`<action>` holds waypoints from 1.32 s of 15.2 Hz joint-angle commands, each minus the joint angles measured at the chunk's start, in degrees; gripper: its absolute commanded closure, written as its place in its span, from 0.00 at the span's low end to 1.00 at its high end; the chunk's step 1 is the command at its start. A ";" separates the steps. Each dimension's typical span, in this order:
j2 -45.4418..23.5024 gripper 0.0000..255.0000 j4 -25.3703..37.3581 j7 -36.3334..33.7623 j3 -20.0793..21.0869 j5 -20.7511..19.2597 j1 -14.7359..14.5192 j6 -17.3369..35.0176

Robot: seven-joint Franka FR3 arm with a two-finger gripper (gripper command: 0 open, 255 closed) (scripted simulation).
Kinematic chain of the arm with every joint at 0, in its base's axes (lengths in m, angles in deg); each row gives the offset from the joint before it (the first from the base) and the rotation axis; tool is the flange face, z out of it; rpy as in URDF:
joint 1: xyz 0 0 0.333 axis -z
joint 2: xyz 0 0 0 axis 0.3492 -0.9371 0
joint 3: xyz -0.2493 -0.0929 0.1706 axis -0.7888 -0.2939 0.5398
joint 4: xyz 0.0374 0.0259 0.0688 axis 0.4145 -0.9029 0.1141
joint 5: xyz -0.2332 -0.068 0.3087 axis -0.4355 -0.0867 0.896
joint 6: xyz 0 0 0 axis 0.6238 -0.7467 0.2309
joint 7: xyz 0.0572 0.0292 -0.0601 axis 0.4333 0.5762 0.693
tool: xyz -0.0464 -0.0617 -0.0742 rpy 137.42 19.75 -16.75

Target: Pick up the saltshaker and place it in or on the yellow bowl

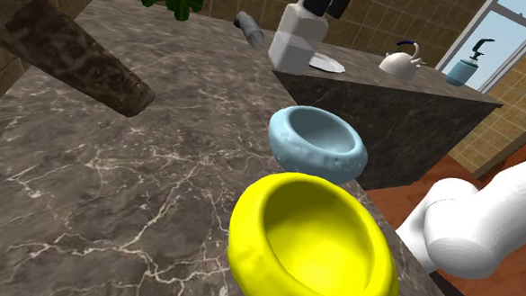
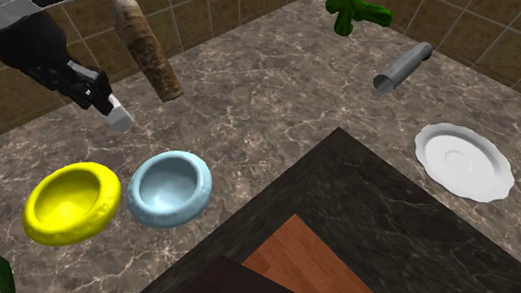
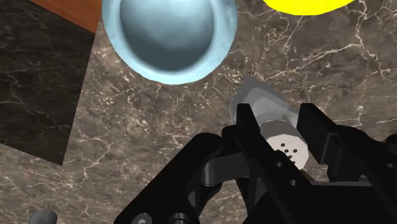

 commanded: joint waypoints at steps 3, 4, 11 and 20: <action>2.59 1.00 -0.22 -4.68 2.62 1.71 -1.58 -1.96; 2.94 1.00 0.04 -5.96 3.43 2.04 -1.94 -2.48; 3.35 1.00 3.92 -15.59 10.54 3.54 -3.72 -6.16; 10.30 1.00 -9.82 -12.93 6.90 6.84 -5.60 1.55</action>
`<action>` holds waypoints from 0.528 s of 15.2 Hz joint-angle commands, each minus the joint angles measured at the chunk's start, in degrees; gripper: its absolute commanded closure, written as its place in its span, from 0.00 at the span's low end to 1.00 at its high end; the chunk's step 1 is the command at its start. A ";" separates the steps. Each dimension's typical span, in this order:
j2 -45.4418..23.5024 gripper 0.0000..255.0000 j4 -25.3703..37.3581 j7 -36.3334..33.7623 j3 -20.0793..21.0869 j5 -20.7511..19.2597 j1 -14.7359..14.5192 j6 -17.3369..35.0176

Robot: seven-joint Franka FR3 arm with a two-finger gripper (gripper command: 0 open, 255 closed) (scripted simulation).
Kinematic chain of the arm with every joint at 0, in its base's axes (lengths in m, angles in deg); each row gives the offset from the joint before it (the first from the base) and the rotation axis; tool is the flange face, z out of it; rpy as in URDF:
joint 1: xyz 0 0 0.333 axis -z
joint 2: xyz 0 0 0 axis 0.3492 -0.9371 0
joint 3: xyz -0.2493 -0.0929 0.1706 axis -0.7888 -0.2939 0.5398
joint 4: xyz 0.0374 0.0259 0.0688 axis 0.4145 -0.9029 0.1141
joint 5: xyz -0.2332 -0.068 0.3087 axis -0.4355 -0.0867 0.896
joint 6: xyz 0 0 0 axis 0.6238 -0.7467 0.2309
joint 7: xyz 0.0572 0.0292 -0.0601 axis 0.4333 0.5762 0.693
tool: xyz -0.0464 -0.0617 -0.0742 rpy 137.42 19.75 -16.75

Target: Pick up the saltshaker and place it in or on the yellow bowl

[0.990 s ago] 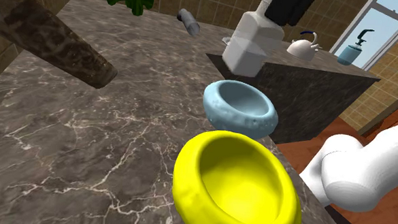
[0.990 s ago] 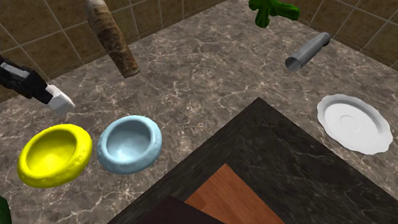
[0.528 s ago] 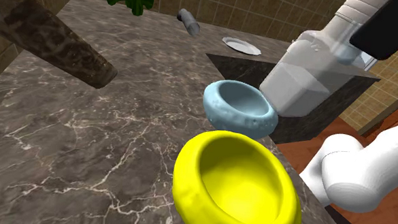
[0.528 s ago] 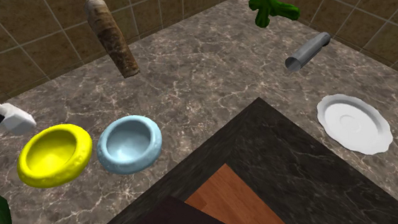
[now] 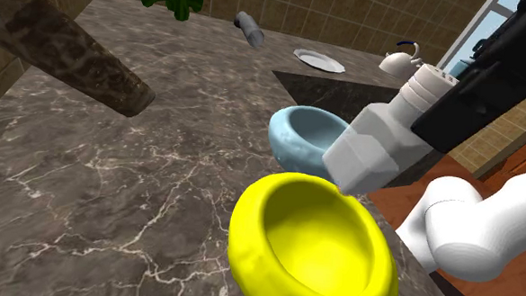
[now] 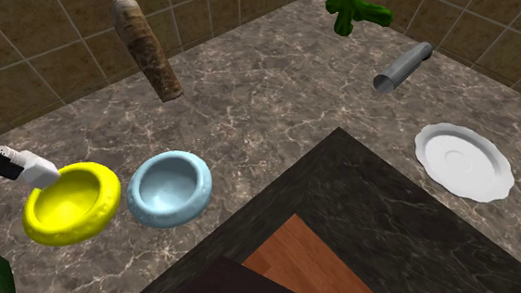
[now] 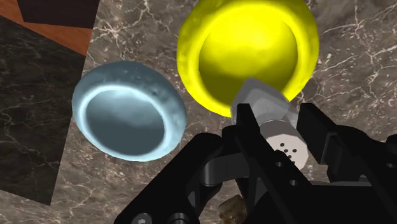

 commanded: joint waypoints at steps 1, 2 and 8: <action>1.31 1.00 -2.76 0.46 -0.56 0.57 -0.41 1.59; 1.90 1.00 -4.08 0.64 -0.76 0.82 -0.61 2.37; 4.98 1.00 -11.45 1.53 -1.54 2.13 -1.69 6.92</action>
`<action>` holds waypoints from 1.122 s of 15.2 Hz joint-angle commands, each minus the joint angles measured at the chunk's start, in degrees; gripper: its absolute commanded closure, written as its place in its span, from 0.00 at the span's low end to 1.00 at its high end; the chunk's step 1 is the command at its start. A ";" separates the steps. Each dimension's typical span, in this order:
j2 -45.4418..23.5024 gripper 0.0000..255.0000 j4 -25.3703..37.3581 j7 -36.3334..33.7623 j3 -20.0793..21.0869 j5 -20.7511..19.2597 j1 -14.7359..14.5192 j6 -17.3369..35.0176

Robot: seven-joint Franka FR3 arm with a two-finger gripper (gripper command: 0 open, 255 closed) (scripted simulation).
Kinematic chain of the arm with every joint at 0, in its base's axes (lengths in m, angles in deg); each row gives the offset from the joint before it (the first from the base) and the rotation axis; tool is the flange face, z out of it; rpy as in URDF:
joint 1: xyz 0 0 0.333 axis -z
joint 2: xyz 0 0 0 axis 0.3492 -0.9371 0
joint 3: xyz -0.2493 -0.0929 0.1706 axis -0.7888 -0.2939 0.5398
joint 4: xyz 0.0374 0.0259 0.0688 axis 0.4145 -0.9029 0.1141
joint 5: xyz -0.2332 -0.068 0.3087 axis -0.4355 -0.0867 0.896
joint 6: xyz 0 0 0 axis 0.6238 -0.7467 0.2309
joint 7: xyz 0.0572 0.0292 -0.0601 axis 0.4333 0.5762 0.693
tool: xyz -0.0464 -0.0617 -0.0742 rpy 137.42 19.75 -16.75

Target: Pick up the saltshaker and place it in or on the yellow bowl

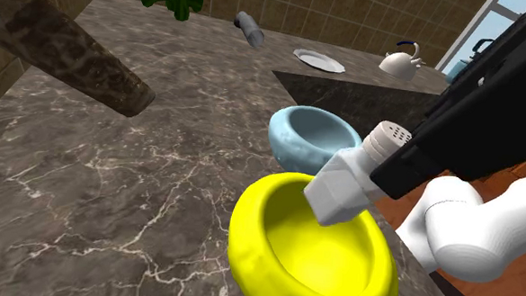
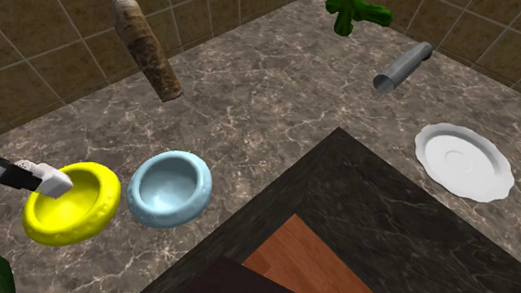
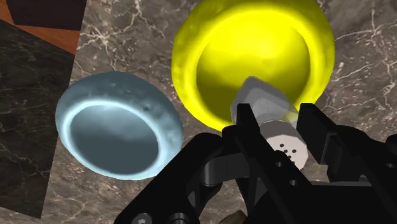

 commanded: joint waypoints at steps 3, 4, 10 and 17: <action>1.98 1.00 -5.01 0.54 -0.35 0.87 -0.74 3.19; 1.98 1.00 -5.01 0.54 -0.35 0.87 -0.74 3.19; 1.98 1.00 -5.01 0.54 -0.35 0.87 -0.74 3.19; 1.09 0.00 -2.28 0.16 -0.20 0.50 -0.42 1.30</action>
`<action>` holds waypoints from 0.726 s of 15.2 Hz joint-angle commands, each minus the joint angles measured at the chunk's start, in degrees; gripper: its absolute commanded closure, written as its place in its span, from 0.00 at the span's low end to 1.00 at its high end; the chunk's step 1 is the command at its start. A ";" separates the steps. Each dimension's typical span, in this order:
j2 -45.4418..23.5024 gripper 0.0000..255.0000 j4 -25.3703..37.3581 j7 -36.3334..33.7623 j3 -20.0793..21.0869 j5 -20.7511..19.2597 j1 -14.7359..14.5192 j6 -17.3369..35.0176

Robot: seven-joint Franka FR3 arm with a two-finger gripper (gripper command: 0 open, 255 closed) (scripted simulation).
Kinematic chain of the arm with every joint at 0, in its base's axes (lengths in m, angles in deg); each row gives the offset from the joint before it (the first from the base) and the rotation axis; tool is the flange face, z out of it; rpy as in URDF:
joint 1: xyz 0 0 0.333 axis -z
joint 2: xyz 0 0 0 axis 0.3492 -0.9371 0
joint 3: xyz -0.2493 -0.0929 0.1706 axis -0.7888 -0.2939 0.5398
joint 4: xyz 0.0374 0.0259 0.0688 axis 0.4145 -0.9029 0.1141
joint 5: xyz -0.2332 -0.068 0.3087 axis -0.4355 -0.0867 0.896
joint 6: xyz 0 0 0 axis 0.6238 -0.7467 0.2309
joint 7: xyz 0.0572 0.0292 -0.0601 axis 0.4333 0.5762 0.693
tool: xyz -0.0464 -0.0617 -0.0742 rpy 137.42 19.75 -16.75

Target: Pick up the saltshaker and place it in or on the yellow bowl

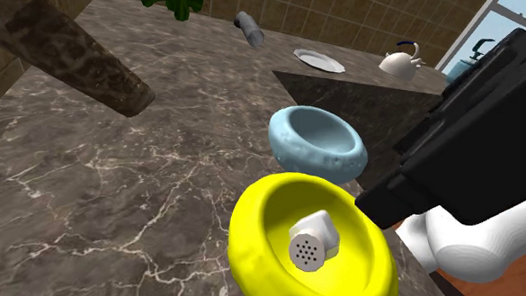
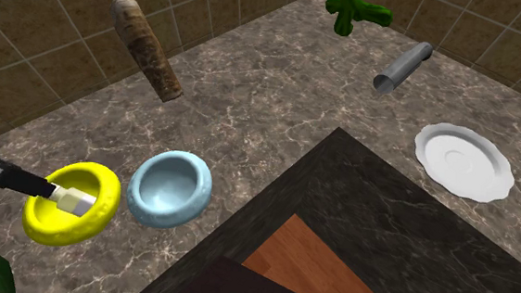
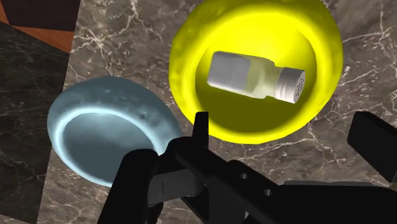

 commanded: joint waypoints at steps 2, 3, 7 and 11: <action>-2.48 0.00 7.24 -1.13 0.67 -0.99 0.83 -4.91; -3.44 0.00 9.69 -1.54 1.03 -1.36 1.16 -6.46; -3.44 0.00 9.69 -1.54 1.03 -1.36 1.16 -6.46; -3.44 0.00 9.69 -1.54 1.03 -1.36 1.16 -6.46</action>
